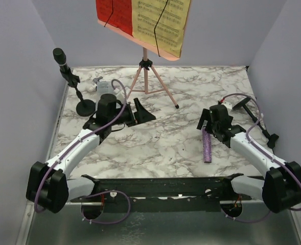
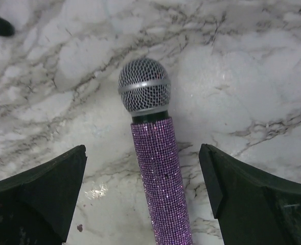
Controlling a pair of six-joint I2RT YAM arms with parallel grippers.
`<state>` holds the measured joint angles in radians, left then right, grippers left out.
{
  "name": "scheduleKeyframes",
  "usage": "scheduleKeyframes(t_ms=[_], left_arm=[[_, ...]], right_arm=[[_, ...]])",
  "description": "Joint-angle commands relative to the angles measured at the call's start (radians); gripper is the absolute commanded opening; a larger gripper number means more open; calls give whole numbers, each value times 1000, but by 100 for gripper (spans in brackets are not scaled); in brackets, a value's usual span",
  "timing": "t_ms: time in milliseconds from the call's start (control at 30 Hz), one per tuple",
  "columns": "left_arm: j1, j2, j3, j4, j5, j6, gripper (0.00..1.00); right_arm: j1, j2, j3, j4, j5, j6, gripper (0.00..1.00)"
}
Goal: Set up the instrument practice props
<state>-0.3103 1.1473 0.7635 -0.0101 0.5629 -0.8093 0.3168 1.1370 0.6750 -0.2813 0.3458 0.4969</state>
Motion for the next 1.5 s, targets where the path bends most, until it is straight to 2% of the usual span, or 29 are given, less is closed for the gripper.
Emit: scheduleKeyframes(t_ms=[0,67,167,233,333,433,467,533,633,733,833,967,1100,1167,1233,1367,1467], left_arm=[[-165,94,126,47,118,98,95],[-187,131,176,40,109,109,95],[-196,195,278,16,146,141,96],[-202,232,361,-31,169,186,96],[-208,267,422,-94,150,260,96],[-211,267,383,-104,118,305,96],[-211,265,364,-103,109,329,96],[-211,261,320,-125,47,366,96],[-229,250,299,-165,-15,398,96],[-255,235,300,-167,-13,425,96],[-260,229,295,-171,-29,433,96],[-260,226,299,-177,-30,439,96],[-260,225,300,-184,-44,452,96],[-260,225,301,-191,-58,462,96],[-260,225,303,-201,-74,474,96],[-260,225,305,-214,-99,490,96],[-260,230,308,-216,-109,492,96]], right_arm=[[-9,53,26,-93,-46,53,99],[-80,41,18,-46,-111,67,98],[-234,3,16,64,-306,111,98],[-281,0,34,112,-238,118,99],[-371,61,91,152,-49,103,100],[-552,145,150,211,-172,161,99],[-576,179,174,233,-201,175,99],[-579,257,260,212,-158,203,98],[-580,432,455,62,-71,265,95],[-579,579,613,-57,-10,275,91],[-571,664,685,-107,60,249,84],[-554,696,672,-72,121,211,79],[-549,728,661,-42,110,198,61],[-549,750,676,-43,103,191,39],[-547,776,710,-90,96,199,26],[-523,808,823,-266,163,245,14],[-475,782,854,-318,238,222,1]])
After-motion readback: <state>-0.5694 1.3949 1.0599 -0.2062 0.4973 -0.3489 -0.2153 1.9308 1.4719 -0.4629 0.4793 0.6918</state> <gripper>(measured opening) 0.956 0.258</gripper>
